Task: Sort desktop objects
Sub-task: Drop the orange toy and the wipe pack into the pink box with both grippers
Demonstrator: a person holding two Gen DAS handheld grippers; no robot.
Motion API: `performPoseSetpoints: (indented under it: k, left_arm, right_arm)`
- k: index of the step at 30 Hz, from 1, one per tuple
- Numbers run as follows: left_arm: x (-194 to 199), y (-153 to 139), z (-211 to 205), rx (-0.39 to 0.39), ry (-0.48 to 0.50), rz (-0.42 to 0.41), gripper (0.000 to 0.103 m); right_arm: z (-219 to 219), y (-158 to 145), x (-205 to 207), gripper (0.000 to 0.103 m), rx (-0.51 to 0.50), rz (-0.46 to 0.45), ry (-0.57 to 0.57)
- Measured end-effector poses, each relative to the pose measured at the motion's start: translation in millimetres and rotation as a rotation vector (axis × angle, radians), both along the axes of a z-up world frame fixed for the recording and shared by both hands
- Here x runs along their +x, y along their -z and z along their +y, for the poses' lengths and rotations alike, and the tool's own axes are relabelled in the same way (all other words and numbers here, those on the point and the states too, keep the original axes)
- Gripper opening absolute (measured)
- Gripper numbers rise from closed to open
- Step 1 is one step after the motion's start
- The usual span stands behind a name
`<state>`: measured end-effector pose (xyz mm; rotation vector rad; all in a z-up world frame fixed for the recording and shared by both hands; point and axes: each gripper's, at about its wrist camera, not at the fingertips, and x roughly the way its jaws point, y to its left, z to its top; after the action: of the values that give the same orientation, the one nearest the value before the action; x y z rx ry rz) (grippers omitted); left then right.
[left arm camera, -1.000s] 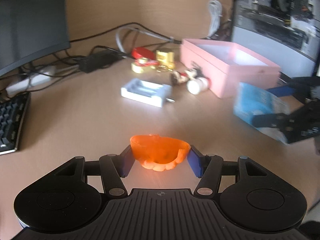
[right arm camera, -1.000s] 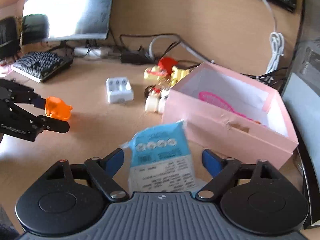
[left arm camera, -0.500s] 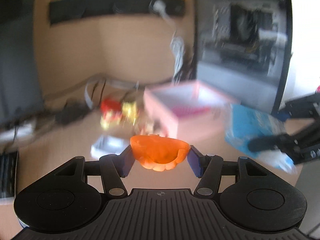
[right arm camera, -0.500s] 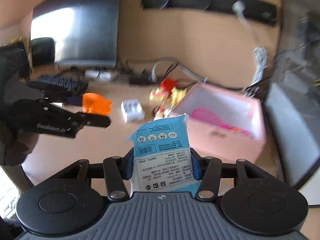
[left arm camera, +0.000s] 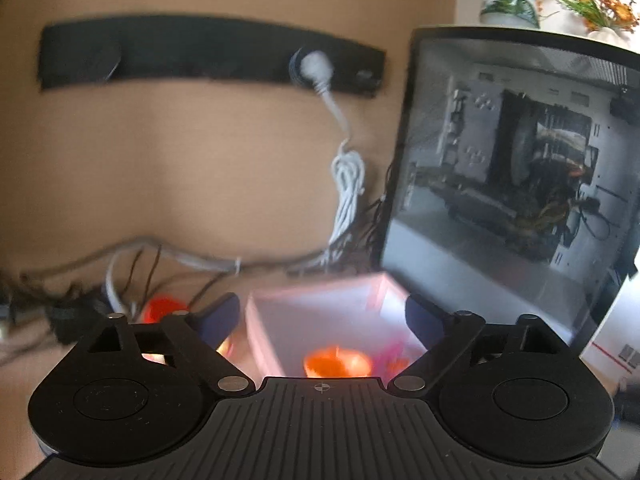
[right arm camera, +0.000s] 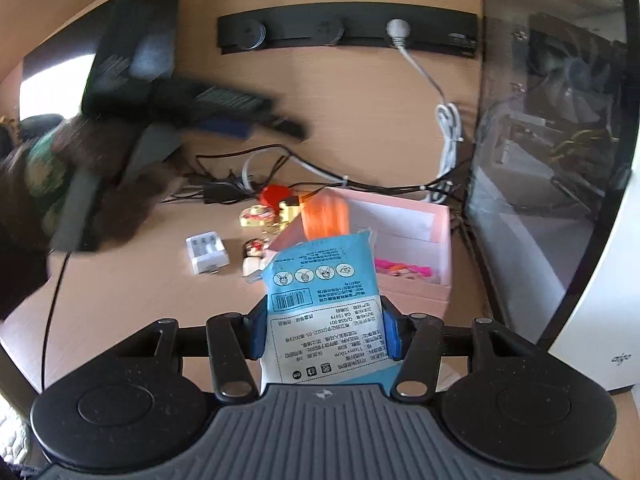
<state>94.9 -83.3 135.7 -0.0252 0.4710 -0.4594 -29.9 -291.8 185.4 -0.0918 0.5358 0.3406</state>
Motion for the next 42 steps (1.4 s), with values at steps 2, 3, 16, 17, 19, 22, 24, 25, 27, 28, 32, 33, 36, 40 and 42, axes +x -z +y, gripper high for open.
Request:
performPoseSetpoints:
  k: [2,3,16,17,19,22,24,25,27,28,32,33,36,40,42]
  left_arm:
    - [-11,19,19,0.005,-0.023,0.025,0.096]
    - [-17,31,29,0.01,-0.035,0.04,0.096]
    - [-79,122,107,0.093,-0.075,0.196,0.1]
    - [-81,123,109,0.09,-0.076,0.193,0.1]
    - [-83,123,114,0.08,-0.082,0.196,0.1]
    - [-80,127,118,0.068,-0.089,0.208,0.1]
    - [-79,130,122,0.053,-0.099,0.221,0.1]
    - [-79,130,124,0.04,-0.1,0.225,0.1]
    - [-79,128,129,0.011,-0.097,0.22,0.101]
    - [-79,127,130,0.004,-0.097,0.217,0.101]
    - [-73,122,132,0.012,-0.119,0.203,0.102]
    - [-71,121,132,0.018,-0.133,0.198,0.102]
    - [-68,124,133,0.023,-0.153,0.2,0.102]
    - [-69,132,130,0.026,-0.137,0.231,0.102]
    - [-71,131,131,0.022,-0.142,0.22,0.102]
  right_arm:
    - [-5,-4,7,0.053,-0.002,0.0,0.026]
    - [-7,-7,15,0.053,0.001,0.007,0.036]
    - [28,6,214,0.052,-0.032,0.149,0.293]
    - [30,14,228,0.052,-0.01,0.179,0.307]
    - [32,27,248,0.052,0.042,0.218,0.319]
    - [40,42,267,0.052,0.058,0.226,0.345]
    - [45,52,275,0.053,-0.007,0.244,0.331]
    - [45,56,276,0.054,-0.037,0.255,0.339]
    - [40,55,276,0.065,-0.03,0.273,0.35]
    - [36,51,270,0.067,-0.012,0.271,0.345]
    - [25,25,247,0.067,0.012,0.215,0.353]
    - [24,20,243,0.063,0.007,0.2,0.349]
    - [28,9,237,0.048,-0.024,0.153,0.33]
    - [38,18,251,0.044,-0.053,0.145,0.335]
    - [42,34,266,0.044,-0.084,0.19,0.348]
